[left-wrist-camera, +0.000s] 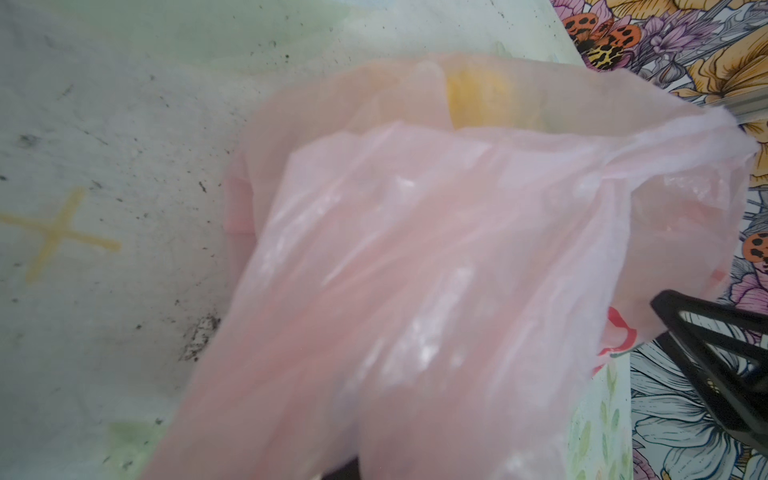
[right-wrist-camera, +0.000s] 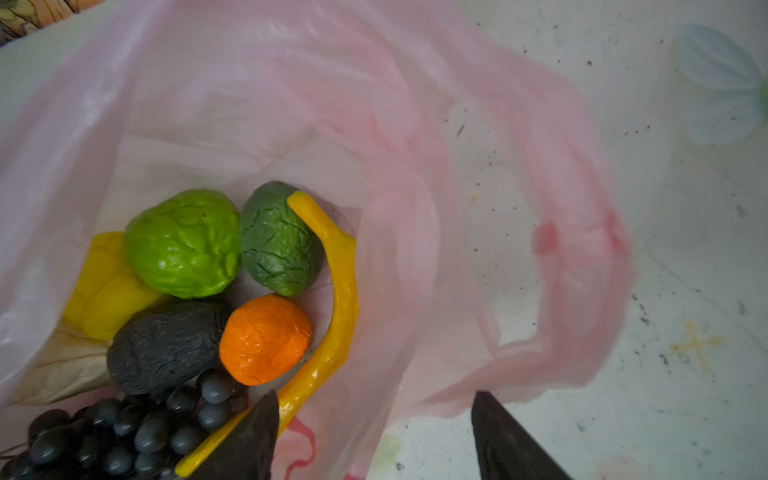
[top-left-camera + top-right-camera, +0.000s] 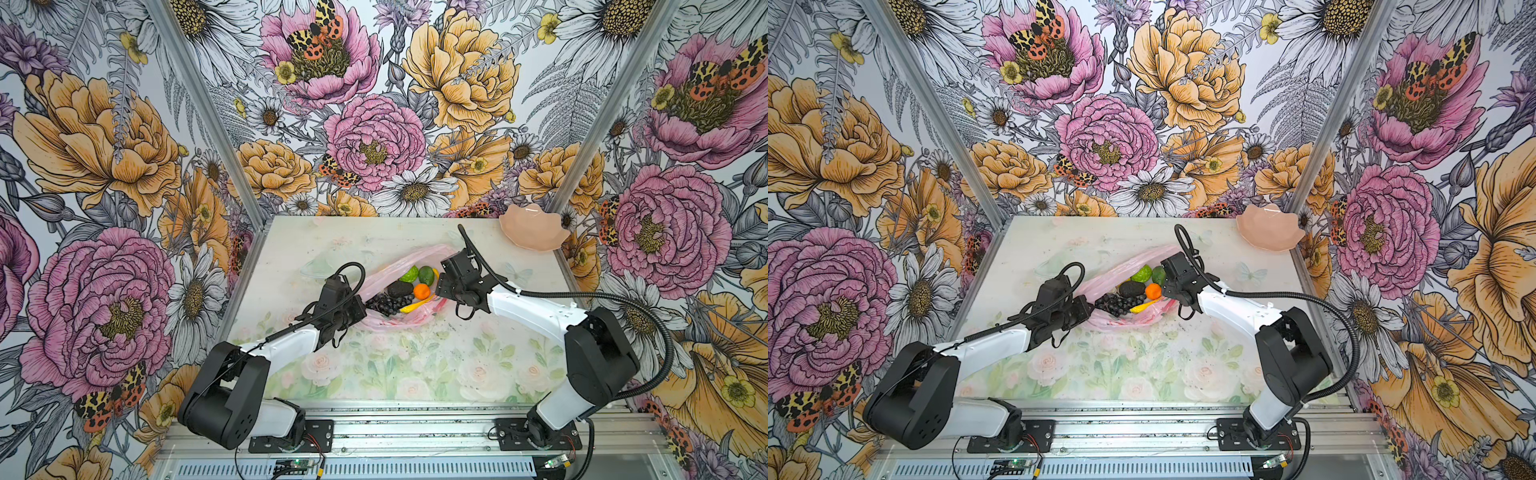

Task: Take the fake fruits out of the plastic bag

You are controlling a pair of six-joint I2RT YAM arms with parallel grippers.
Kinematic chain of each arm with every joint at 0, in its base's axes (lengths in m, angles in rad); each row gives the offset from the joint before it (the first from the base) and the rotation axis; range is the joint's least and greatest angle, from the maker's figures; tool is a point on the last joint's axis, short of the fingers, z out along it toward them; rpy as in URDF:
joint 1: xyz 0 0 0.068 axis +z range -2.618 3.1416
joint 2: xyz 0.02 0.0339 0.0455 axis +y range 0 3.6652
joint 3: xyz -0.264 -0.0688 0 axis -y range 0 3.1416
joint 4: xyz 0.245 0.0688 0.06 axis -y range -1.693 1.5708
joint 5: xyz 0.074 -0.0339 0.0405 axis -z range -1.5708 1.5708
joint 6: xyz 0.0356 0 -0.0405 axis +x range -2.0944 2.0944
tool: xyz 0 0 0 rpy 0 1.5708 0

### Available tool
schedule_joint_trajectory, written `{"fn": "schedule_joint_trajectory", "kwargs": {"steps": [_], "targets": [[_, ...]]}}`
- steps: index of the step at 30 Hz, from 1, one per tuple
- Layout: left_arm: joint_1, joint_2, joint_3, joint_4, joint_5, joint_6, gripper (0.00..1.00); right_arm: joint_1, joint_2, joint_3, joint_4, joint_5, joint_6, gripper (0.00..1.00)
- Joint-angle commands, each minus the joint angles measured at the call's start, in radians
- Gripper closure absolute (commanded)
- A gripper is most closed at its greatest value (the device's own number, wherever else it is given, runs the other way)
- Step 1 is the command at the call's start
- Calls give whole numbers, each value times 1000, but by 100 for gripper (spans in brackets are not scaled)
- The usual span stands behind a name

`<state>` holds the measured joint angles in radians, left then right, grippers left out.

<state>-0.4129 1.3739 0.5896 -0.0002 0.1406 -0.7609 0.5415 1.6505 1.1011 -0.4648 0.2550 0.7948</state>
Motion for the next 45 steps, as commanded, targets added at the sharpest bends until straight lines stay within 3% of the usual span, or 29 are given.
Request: {"fn": "schedule_joint_trajectory", "kwargs": {"steps": [1,3,7,14,20,32,35,40,45], "targets": [[-21,-5,-19,34,-21,-25,96,-18,16,23,-14,-27,-9,34],[-23,-6,-31,42,-23,-35,96,-21,-5,1,-14,-11,-23,43],[-22,3,-39,48,-30,-43,96,-38,-59,-69,-15,-24,-58,78],[-24,45,-26,48,-20,-58,95,-114,-148,-229,15,-70,-67,98],[-29,58,-38,39,-3,-59,95,-168,-116,-285,116,-168,-70,100],[-37,-36,-109,-18,-70,-67,92,-144,111,-97,195,-226,-124,100],[-45,-78,-96,-76,-101,-40,80,-121,196,12,203,-251,-165,100],[-113,-210,-19,-351,-293,34,34,-118,290,163,201,-273,-212,100],[-127,-360,25,-510,-426,72,19,-127,292,200,199,-266,-258,100]]}}
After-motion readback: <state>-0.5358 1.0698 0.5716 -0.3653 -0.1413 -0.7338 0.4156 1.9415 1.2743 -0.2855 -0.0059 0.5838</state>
